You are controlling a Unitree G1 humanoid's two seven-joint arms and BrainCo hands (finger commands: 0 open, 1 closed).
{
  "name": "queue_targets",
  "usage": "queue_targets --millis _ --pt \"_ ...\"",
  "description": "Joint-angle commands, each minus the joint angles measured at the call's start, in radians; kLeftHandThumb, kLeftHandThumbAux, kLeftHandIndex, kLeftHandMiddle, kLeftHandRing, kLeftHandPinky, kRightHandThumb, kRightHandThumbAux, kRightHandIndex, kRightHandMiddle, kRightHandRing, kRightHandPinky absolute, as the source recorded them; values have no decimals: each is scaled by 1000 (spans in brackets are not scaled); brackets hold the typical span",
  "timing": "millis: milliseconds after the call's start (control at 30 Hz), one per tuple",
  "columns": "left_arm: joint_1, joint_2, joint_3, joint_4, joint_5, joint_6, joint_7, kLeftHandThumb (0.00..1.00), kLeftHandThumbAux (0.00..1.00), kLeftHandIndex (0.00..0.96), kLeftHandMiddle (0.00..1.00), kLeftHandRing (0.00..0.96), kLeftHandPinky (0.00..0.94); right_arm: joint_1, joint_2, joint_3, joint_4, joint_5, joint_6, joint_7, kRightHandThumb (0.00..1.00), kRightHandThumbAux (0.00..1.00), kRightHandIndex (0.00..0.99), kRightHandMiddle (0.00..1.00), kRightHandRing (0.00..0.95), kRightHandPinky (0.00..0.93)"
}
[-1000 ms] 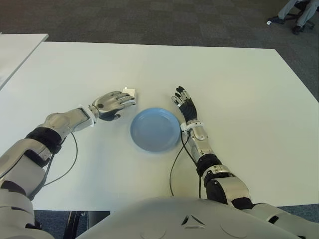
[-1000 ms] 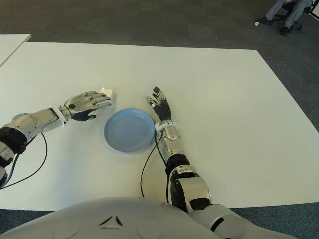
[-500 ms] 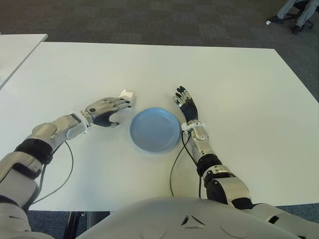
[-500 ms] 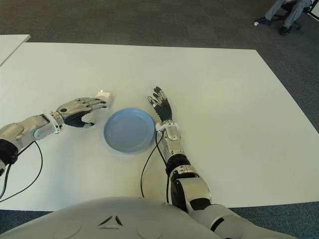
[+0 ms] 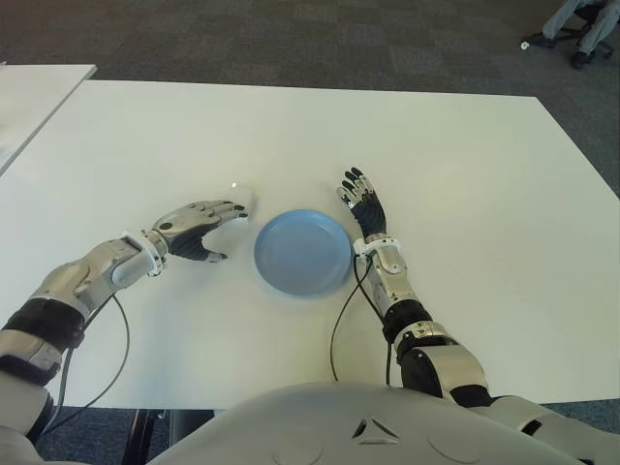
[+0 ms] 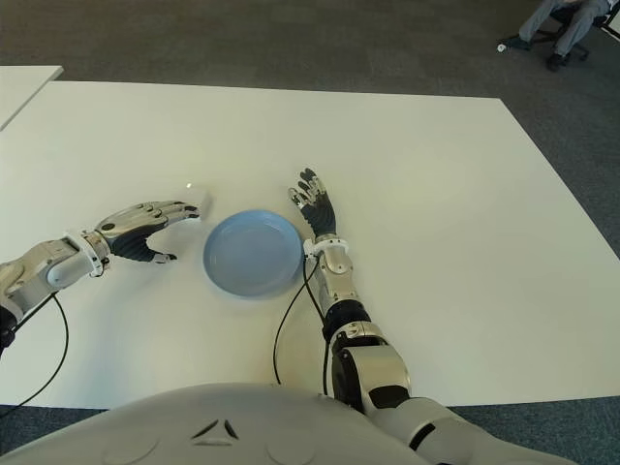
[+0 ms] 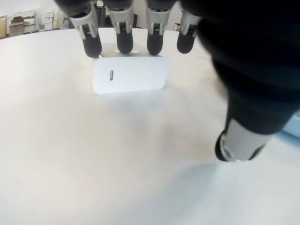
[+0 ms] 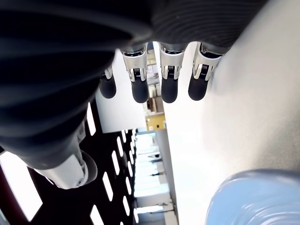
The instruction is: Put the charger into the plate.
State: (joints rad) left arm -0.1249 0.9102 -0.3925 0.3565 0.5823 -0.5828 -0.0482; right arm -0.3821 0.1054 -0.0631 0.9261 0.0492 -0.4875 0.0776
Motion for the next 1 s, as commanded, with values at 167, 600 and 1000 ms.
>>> queue_targets --millis 167,600,1000 --pt "136 4 80 -120 -66 77 -114 0 672 0 29 38 65 24 -4 -12 27 8 43 -3 11 703 56 117 89 91" --pt "244 14 183 -265 -89 115 -186 0 680 0 45 53 74 18 -7 -17 33 15 48 -1 25 709 50 119 91 90" --pt "305 -25 271 -361 -51 183 -155 35 687 0 50 63 97 21 -12 -20 28 18 53 1 34 704 44 115 86 82"
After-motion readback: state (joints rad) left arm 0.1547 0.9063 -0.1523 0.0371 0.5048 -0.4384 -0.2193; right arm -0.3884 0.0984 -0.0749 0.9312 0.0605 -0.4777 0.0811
